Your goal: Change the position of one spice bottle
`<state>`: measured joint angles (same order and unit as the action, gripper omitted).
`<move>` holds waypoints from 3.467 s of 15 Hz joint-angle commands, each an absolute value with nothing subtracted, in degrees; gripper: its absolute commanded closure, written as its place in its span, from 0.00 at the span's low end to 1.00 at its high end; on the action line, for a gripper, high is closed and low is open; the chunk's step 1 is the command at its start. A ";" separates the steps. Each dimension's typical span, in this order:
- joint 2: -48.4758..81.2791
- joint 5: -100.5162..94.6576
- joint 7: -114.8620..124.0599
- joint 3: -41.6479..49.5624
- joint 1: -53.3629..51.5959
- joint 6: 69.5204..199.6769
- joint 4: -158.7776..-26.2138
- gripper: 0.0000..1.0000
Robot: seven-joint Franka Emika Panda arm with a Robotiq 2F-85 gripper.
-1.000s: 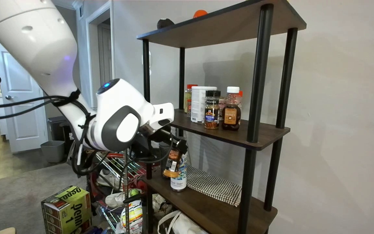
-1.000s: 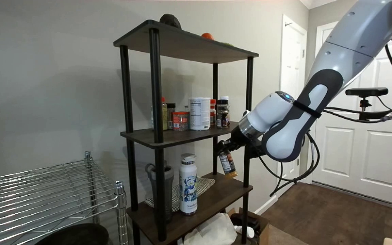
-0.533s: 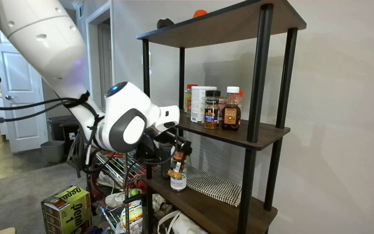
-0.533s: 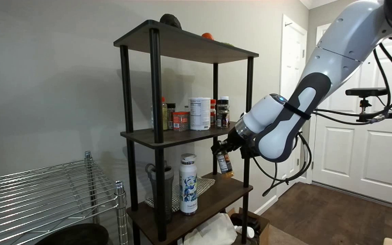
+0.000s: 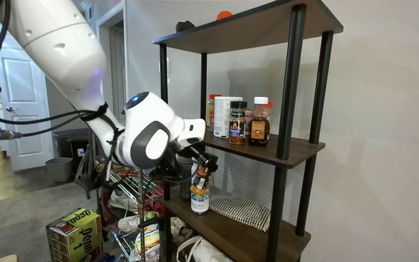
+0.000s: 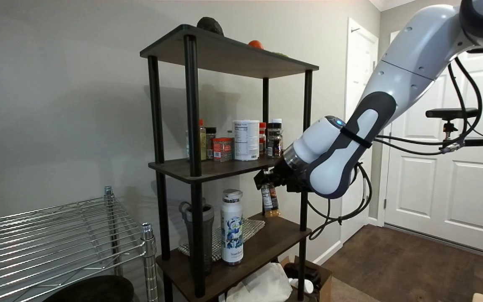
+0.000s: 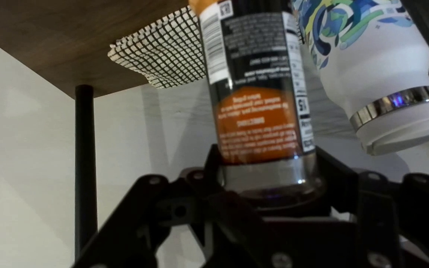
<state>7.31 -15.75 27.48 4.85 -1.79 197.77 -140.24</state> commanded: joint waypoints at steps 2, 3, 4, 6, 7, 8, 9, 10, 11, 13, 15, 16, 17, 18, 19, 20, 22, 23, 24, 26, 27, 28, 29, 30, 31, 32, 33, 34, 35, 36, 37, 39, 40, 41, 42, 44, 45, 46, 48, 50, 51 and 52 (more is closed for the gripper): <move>7.59 -16.38 29.19 4.10 -0.13 198.38 -139.55 0.67; 7.14 -17.66 29.65 3.56 0.64 198.38 -140.10 0.67; 6.77 -18.47 29.78 3.29 1.18 198.38 -140.50 0.67; 5.65 -20.07 29.69 2.87 2.61 198.35 -141.74 0.67; 4.96 -20.92 29.87 2.49 3.50 198.09 -142.32 0.67; 4.40 -21.67 29.88 2.35 4.29 198.04 -143.00 0.67; 3.79 -22.28 30.01 2.20 5.17 198.04 -143.69 0.67; 3.30 -22.87 30.17 2.04 5.94 198.01 -144.22 0.67; 2.61 -23.52 30.28 1.94 6.72 197.98 -145.01 0.67; 1.34 -24.81 30.65 1.79 8.02 197.95 -146.52 0.67; -0.08 -25.96 30.90 2.02 8.92 197.94 -148.06 0.67; -0.83 -26.19 31.01 2.28 9.24 197.94 -148.80 0.67; -1.62 -26.09 30.95 2.62 9.45 197.94 -149.44 0.67; -2.35 -26.18 31.12 2.86 9.70 197.93 -150.08 0.67; -3.14 -25.88 31.01 3.33 9.79 197.92 -150.61 0.67; -3.90 -25.85 31.18 3.74 9.88 197.92 -151.09 0.67; -5.74 -25.67 31.69 5.12 9.67 197.92 -151.91 0.67; -6.86 -25.46 31.85 6.05 9.46 197.92 -152.20 0.67; -7.81 -25.53 32.19 7.01 9.10 197.89 -152.48 0.67; -9.78 -25.32 32.23 8.94 8.45 197.89 -153.00 0.67; -10.71 -25.14 31.90 9.85 8.11 197.88 -153.17 0.67; -11.56 -25.03 31.64 10.76 7.78 197.88 -153.41 0.67; -12.31 -24.79 31.31 11.45 7.55 197.88 -153.50 0.67; -13.06 -24.65 31.06 12.14 7.28 197.88 -153.62 0.67; -13.75 -24.49 30.81 12.75 6.96 197.88 -153.73 0.67; -14.51 -24.27 30.67 13.39 6.52 197.89 -153.83 0.67; -15.22 -24.09 30.54 13.85 6.10 197.88 -153.78 0.67; -15.94 -23.99 30.47 14.39 5.60 197.89 -153.79 0.67; -16.80 -23.82 30.28 14.71 5.12 197.88 -153.67 0.67; -17.51 -23.76 30.14 15.12 4.62 197.88 -153.65 0.67; -18.35 -23.67 29.88 15.23 4.23 197.87 -153.53 0.67; -20.25 -23.52 29.40 15.47 3.53 197.87 -153.89 0.67; -20.94 -23.47 29.27 15.46 3.31 197.87 -153.90 0.67; -21.65 -23.40 29.15 15.44 3.05 197.87 -153.90 0.67; -22.31 -23.32 29.11 15.42 2.82 197.88 -153.92 0.67; -23.34 -23.02 28.92 15.07 2.66 197.88 -153.61 0.67; -23.70 -22.83 28.68 14.62 3.04 197.88 -153.41 0.67; -24.12 -22.76 28.73 14.56 2.89 197.87 -153.27 0.67; -24.84 -22.35 28.68 13.87 3.25 197.87 -152.94 0.67; -25.46 -13.97 22.03 13.06 1.41 197.57 -152.89 0.67; -25.30 -11.54 21.32 11.99 1.75 197.46 -152.31 0.67; -25.04 -8.66 19.59 11.29 1.55 197.51 -151.83 0.67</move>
